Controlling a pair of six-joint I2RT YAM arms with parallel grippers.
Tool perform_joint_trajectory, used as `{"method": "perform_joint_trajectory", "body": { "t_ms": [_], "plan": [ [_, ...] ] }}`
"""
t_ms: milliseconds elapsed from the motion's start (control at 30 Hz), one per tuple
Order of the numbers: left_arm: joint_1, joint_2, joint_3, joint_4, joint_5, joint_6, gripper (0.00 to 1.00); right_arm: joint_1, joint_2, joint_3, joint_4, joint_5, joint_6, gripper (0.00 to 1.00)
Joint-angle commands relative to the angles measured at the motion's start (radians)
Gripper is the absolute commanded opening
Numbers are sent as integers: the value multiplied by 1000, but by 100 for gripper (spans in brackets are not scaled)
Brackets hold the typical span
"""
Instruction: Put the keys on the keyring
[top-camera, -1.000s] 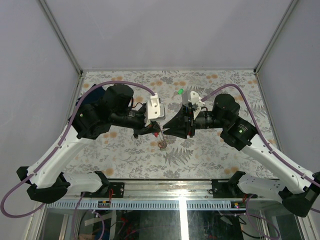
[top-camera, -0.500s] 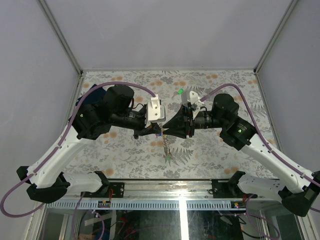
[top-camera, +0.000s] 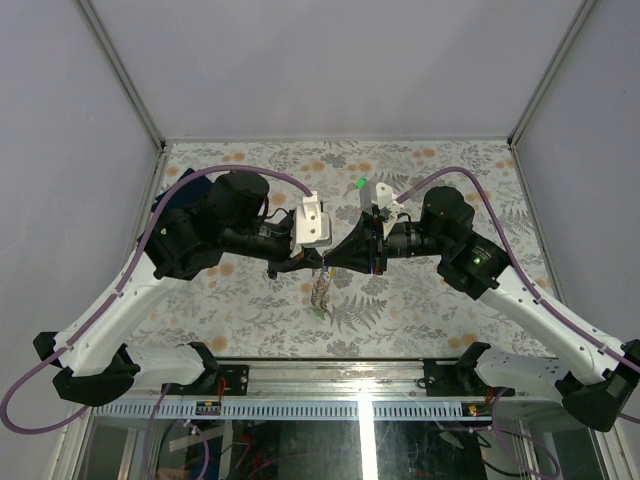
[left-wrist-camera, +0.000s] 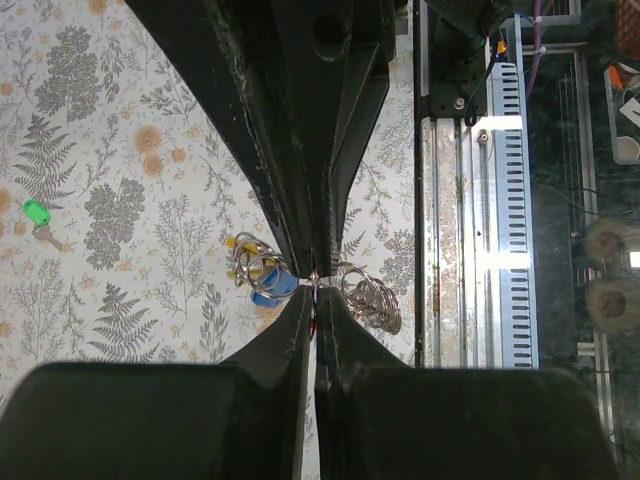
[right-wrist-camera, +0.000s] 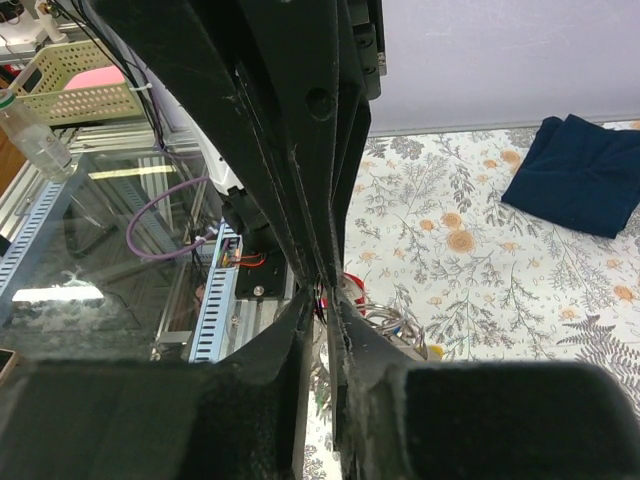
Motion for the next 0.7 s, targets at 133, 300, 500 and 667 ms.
{"method": "perform_joint_trajectory", "body": {
  "t_ms": [133, 300, 500, 667],
  "plan": [
    [-9, -11, 40, 30, 23, 16, 0, 0, 3, 36, 13, 2, -20, 26],
    [-8, -10, 41, 30, 22, 17, 0, 0, 6, 37, 12, 1, -21, 17],
    [-9, -15, 40, 37, 19, 16, 0, 0, 7, 40, 0, -3, -27, 8],
    [-8, -25, 35, 56, 19, 13, 0, 0, 8, 48, -8, -7, -32, 0]
  ]
}}
